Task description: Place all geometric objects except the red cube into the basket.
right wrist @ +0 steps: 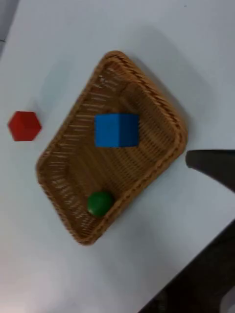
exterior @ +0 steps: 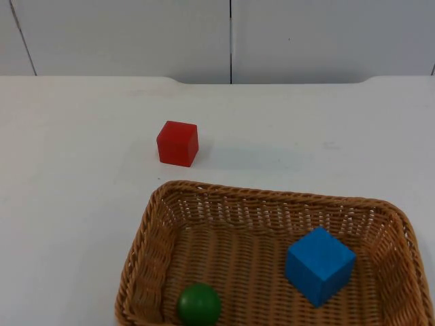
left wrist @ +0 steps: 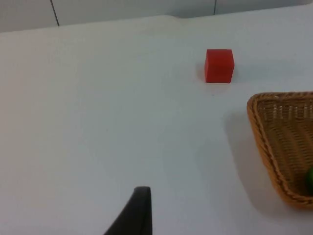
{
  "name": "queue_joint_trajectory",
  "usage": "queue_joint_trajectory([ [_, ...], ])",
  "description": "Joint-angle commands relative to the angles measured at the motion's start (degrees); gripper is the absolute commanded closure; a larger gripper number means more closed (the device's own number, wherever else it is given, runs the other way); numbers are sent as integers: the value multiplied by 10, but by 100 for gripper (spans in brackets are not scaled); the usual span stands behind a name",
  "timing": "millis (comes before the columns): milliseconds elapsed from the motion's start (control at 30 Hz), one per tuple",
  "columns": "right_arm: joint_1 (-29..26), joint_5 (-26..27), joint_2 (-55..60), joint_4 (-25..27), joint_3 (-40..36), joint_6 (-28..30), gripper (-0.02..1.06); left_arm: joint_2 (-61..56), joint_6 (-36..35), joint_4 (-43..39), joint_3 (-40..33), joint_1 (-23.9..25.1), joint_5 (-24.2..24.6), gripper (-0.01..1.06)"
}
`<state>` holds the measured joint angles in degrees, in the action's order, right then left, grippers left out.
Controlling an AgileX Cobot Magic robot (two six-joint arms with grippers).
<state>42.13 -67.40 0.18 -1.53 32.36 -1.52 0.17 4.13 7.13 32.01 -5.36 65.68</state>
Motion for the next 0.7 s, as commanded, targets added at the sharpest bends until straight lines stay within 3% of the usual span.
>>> queue_joint_trajectory([
  [0,-2,0,-2,-1,-6,-2,21,-2,0,-8,-11,1,3,0],
  [300,-2,12,-2,-2,-8,-1,21,-2,-2,-28,-37,1,-41,0],
  [667,-2,56,-2,-20,-29,-1,21,-2,-17,-41,-37,1,-41,0],
])
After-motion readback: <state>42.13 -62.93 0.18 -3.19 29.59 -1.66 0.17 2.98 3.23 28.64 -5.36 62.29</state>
